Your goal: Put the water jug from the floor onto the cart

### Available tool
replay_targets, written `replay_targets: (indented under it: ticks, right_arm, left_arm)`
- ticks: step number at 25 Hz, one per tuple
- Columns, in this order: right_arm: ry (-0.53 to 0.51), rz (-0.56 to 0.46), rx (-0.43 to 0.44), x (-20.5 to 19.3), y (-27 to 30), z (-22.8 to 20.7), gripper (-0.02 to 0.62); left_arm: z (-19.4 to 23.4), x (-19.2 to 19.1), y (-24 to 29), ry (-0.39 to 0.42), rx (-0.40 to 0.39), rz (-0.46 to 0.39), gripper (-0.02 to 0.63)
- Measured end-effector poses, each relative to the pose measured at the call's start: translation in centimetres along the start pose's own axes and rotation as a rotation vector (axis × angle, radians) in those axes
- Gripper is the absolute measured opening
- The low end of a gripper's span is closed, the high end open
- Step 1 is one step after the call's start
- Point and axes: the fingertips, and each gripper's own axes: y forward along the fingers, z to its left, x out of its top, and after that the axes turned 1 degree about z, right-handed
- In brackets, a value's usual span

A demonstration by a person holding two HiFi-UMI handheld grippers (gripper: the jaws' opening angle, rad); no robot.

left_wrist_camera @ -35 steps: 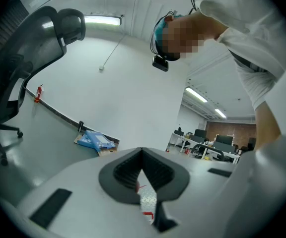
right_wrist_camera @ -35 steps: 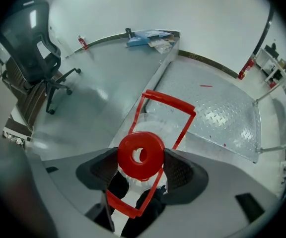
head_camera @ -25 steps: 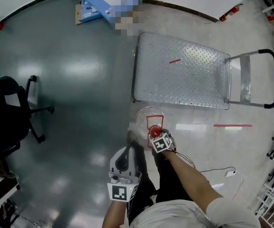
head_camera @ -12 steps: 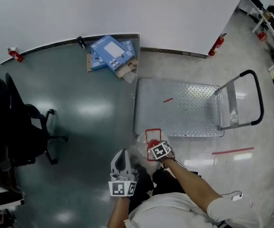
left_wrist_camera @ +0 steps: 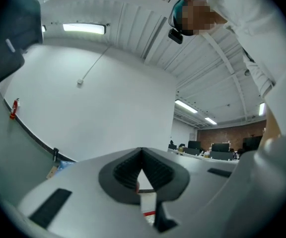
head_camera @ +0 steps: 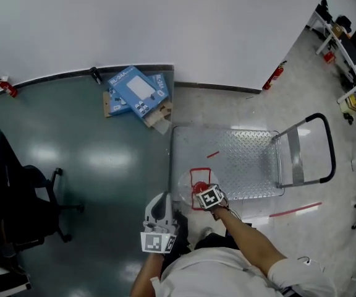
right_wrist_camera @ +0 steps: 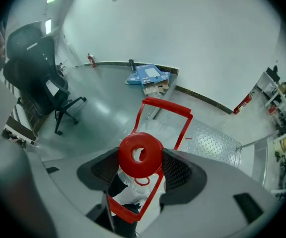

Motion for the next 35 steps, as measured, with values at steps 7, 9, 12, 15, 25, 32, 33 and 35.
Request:
replay_targets:
  ticks: [7,9,12,15,25,32,33,35]
  right_arm:
    - [0.045,-0.020,-0.041,8.4,1.4,-3.7,0.276]
    - [0.056,-0.009,-0.046,9.9,2.2,-4.8,0.278]
    - [0.067,-0.007,-0.047,12.0,3.6,-6.1,0.278]
    - [0.073,-0.010,-0.045,13.8,5.2,-7.5,0.277]
    - [0.085,-0.001,-0.018,16.7,10.7,-9.8,0.278]
    - [0.090,-0.017,-0.007,18.9,11.2,-10.6,0.278]
    - [0.088,-0.013,-0.003,18.6,11.2,-10.4,0.278]
    - [0.076,-0.008,-0.002,18.1,11.1,-10.2,0.279]
  left_arm:
    - [5.4,1.3,7.4,-0.026,-0.048,0.009,0.003]
    - [6.5,1.3,8.9,-0.035,-0.042,0.014,0.003]
    - [7.7,0.9,10.9,-0.025,-0.040,0.025,0.003]
    - [8.5,0.2,13.0,-0.020,-0.029,0.030,0.004]
    - [9.5,-3.5,16.4,-0.006,0.014,0.090,0.003]
    - [9.3,-4.9,17.5,-0.013,0.007,0.120,0.003]
    - [9.2,-4.8,17.6,-0.013,0.005,0.121,0.003]
    - [8.9,-4.7,17.8,-0.012,-0.001,0.120,0.003]
